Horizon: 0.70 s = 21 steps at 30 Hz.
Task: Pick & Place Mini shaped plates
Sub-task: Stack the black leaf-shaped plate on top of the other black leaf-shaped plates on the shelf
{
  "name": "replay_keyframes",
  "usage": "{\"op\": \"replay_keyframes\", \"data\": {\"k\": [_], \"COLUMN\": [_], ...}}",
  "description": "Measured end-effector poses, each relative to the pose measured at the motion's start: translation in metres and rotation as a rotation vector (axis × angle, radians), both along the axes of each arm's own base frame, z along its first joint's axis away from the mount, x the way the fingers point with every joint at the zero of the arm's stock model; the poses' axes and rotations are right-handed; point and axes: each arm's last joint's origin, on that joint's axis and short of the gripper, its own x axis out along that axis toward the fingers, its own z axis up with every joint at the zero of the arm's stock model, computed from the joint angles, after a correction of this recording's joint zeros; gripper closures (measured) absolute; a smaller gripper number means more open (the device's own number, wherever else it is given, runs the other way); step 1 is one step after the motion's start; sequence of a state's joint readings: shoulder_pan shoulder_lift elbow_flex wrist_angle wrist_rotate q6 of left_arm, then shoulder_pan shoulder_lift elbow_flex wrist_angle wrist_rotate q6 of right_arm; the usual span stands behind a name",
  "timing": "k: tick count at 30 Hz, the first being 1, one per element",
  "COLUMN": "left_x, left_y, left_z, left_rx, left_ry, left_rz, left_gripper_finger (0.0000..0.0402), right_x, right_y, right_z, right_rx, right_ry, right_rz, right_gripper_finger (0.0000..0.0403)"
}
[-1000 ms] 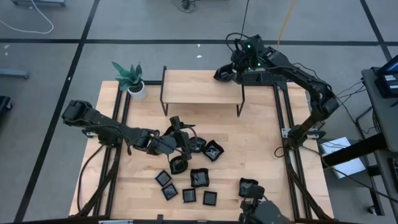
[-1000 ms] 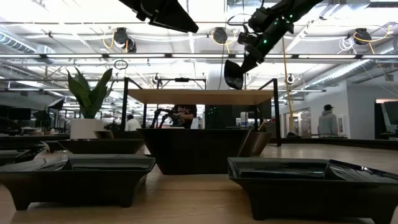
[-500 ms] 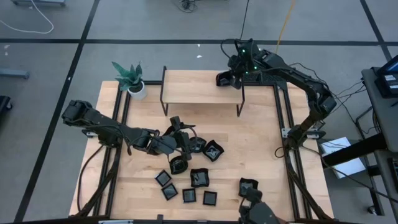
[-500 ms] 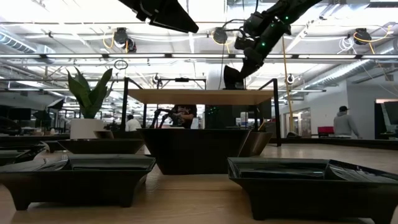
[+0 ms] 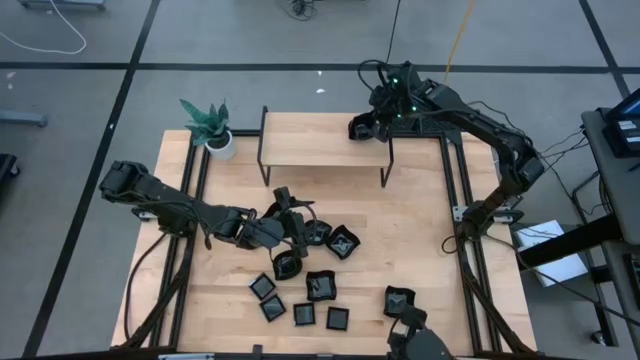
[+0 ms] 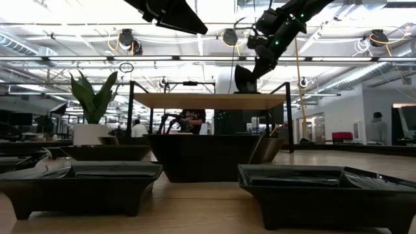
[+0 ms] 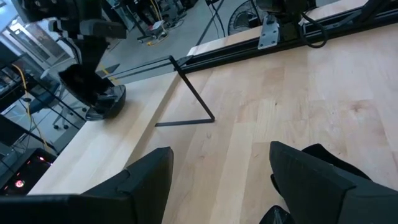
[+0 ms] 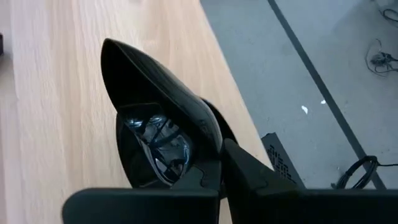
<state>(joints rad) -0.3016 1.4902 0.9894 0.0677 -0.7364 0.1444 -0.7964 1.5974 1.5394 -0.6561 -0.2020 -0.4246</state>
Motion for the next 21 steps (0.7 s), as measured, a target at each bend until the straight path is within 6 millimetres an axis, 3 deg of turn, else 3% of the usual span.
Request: {"op": "replay_keyframes", "data": {"k": [7, 15, 21], "left_x": [0.0, 0.0, -0.001], "left_y": [0.0, 0.001, 0.002], "left_z": [0.0, 0.0, 0.001], "left_rx": [-0.014, -0.015, 0.014], "left_ry": [-0.007, -0.017, -0.022], "left_rz": [0.001, 0.032, 0.082], "left_gripper_finger": [0.0133, 0.0133, 0.0133], "right_x": [-0.003, -0.001, -0.012], "right_y": [0.002, 0.005, 0.001], "right_z": [0.016, 0.017, 0.012], "right_rx": [0.175, 0.354, 0.49], "right_ry": [-0.21, -0.31, -0.307], "right_rz": [-0.273, -0.293, -0.432], "right_gripper_finger": [0.0403, 0.0403, 0.0403]}}
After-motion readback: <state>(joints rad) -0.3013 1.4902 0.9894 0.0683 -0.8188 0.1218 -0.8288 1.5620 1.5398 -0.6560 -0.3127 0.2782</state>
